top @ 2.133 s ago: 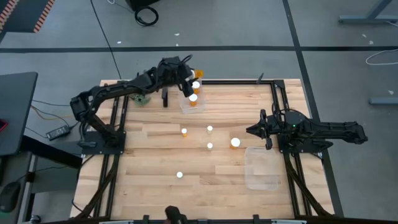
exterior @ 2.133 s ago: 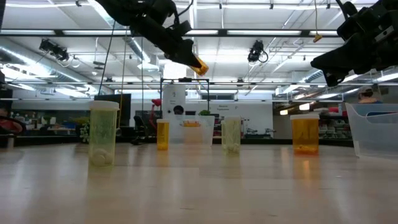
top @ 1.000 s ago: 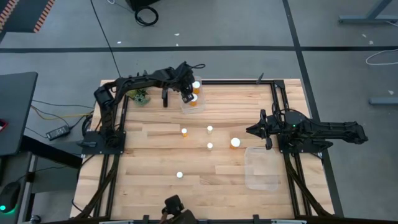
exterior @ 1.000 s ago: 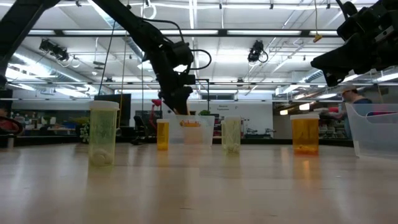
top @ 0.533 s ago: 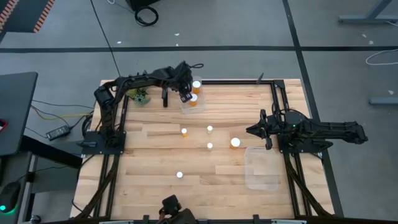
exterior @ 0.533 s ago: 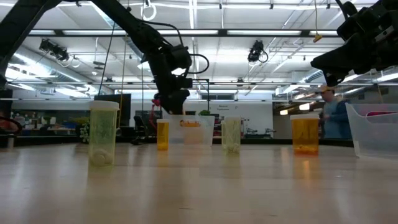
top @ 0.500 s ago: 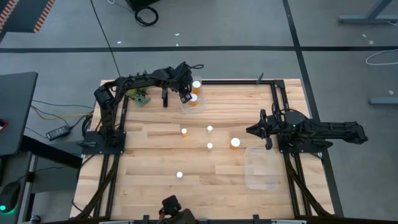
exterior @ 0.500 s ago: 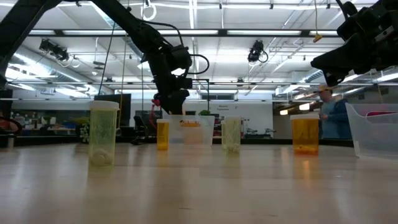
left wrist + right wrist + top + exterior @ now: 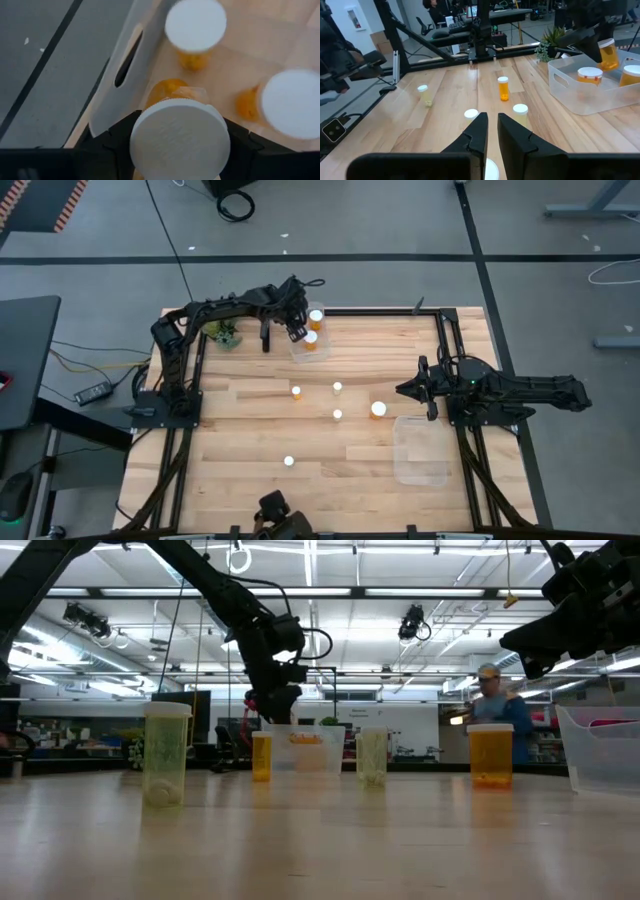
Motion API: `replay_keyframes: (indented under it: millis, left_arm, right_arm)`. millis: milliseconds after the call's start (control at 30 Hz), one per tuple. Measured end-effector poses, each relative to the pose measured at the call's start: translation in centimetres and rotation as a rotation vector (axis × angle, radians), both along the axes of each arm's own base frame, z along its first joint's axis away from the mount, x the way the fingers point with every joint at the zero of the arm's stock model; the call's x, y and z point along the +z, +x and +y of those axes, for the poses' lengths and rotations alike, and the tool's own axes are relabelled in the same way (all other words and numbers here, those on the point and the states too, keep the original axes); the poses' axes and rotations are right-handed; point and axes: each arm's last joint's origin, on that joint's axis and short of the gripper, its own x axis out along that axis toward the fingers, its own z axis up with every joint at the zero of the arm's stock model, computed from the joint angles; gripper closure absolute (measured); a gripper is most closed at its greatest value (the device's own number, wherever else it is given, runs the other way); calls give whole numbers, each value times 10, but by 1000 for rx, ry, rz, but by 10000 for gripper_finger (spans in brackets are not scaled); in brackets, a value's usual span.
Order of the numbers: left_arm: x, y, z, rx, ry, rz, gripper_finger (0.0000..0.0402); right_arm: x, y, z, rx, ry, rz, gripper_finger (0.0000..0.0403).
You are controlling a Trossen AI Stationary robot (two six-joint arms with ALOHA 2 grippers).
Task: Pick and place medicine bottles into bin by pill shape (circle, oval)
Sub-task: Put the orange capsule bottle into the top transparent bin
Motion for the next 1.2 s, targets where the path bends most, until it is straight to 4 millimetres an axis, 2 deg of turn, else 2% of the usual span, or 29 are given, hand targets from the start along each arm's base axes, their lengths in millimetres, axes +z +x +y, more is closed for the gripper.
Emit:
replay_keyframes:
  millis: [533, 933, 1200]
  left_arm:
    - [-1, 7, -12, -296, 108, 150, 192]
    - [0, 6, -9, -286, 122, 151, 190]
    - [4, 17, 7, -259, 121, 171, 194]
  right_arm:
    - [0, 0, 0, 0, 0, 0, 354]
    - [0, 0, 0, 0, 0, 0, 354]
    - [0, 0, 0, 0, 0, -1, 354]
